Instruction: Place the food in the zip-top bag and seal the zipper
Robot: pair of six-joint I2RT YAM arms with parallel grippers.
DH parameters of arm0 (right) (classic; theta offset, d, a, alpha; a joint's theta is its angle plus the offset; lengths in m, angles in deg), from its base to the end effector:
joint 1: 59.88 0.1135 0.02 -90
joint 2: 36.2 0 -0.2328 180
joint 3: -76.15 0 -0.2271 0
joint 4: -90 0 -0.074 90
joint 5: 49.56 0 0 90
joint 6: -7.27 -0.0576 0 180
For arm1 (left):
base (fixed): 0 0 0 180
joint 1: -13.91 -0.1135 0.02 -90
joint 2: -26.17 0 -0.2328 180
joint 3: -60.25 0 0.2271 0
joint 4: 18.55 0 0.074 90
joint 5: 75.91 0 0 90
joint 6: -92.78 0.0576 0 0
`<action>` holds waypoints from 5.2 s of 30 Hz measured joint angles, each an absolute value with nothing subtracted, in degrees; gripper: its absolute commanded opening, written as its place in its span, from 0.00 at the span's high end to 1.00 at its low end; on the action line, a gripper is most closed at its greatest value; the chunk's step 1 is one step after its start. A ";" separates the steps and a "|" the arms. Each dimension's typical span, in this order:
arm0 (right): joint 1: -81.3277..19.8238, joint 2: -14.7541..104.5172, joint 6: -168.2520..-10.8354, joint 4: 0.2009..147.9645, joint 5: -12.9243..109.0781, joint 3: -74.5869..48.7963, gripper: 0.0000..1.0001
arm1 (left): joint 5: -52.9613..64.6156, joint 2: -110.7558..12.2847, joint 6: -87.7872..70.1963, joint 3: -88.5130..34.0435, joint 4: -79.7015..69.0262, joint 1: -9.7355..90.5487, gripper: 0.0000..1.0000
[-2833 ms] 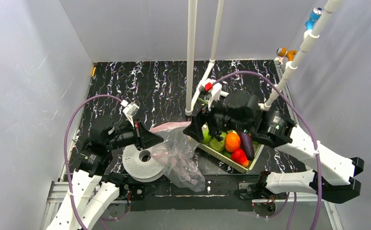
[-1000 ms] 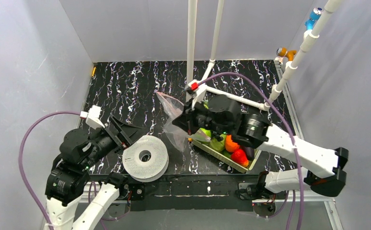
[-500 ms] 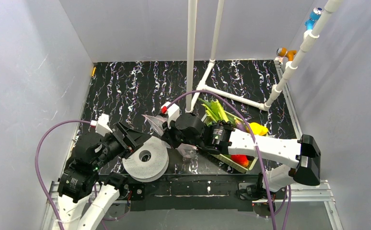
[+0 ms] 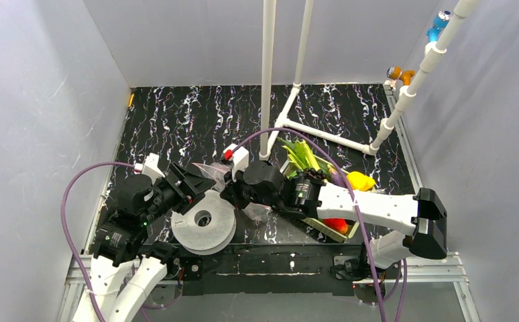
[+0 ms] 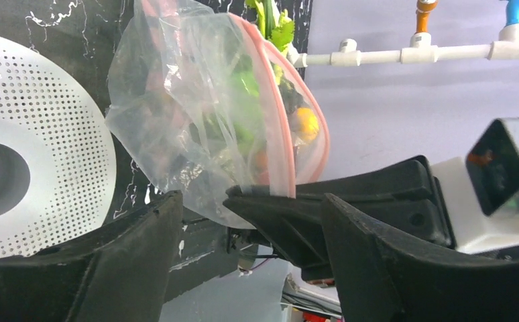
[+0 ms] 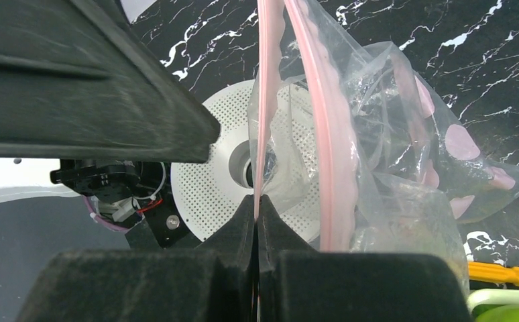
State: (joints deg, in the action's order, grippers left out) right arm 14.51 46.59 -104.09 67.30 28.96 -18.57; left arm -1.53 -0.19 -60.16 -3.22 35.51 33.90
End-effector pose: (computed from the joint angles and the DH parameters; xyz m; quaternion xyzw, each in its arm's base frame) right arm 0.1026 0.3245 0.3093 -0.3131 0.7558 0.3671 0.4426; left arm 0.1040 -0.0544 0.3161 -0.2162 0.7705 -0.4723 0.3696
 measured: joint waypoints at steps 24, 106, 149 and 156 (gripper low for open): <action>18.90 50.54 -106.32 60.48 21.47 -15.47 0.31 | -2.69 -2.50 -55.86 6.26 26.79 33.90 1.00; 3.25 63.74 -125.86 59.97 24.81 6.59 0.99 | 27.52 -28.83 -10.92 -27.78 43.55 33.92 1.00; -1.42 39.65 -116.74 39.79 22.61 -18.85 0.17 | 10.47 -41.54 -5.29 -9.17 23.75 33.92 1.00; -1.47 45.10 -111.84 30.43 15.69 -15.29 0.08 | 10.18 -41.51 -5.34 -9.17 23.74 33.92 1.00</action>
